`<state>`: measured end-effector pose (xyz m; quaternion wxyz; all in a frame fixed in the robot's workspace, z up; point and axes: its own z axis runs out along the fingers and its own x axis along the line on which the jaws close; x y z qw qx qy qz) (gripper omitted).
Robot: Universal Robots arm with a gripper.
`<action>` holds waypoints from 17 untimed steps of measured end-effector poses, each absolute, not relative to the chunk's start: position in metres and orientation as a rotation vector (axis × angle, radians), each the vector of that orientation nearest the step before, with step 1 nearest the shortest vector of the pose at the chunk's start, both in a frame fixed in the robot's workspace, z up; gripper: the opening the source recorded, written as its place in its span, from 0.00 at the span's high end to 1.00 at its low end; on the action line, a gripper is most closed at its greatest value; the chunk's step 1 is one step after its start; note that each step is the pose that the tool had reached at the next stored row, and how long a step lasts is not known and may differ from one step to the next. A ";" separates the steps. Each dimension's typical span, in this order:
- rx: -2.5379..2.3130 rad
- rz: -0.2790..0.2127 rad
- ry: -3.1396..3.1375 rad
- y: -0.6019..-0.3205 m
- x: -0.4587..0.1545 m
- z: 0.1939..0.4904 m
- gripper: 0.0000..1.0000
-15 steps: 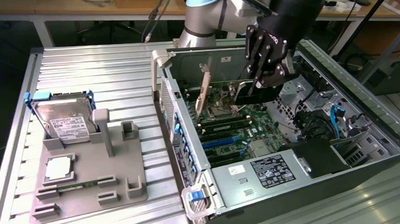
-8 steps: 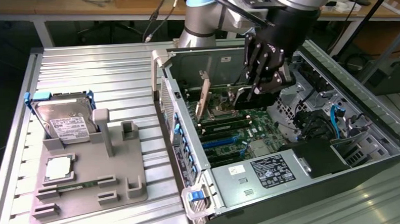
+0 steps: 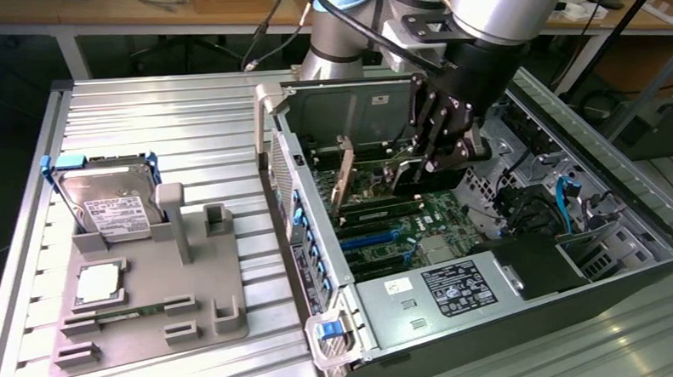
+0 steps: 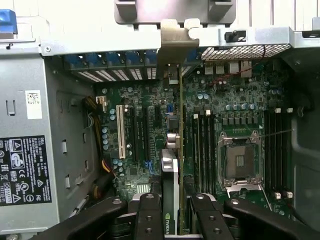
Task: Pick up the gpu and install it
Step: 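Insert the gpu into the slot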
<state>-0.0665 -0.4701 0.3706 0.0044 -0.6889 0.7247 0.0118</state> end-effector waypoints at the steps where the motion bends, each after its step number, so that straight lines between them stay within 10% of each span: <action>1: -2.158 0.037 2.270 -0.470 -0.066 0.368 0.73; 17: -2.158 0.037 2.271 -0.470 -0.062 0.329 0.73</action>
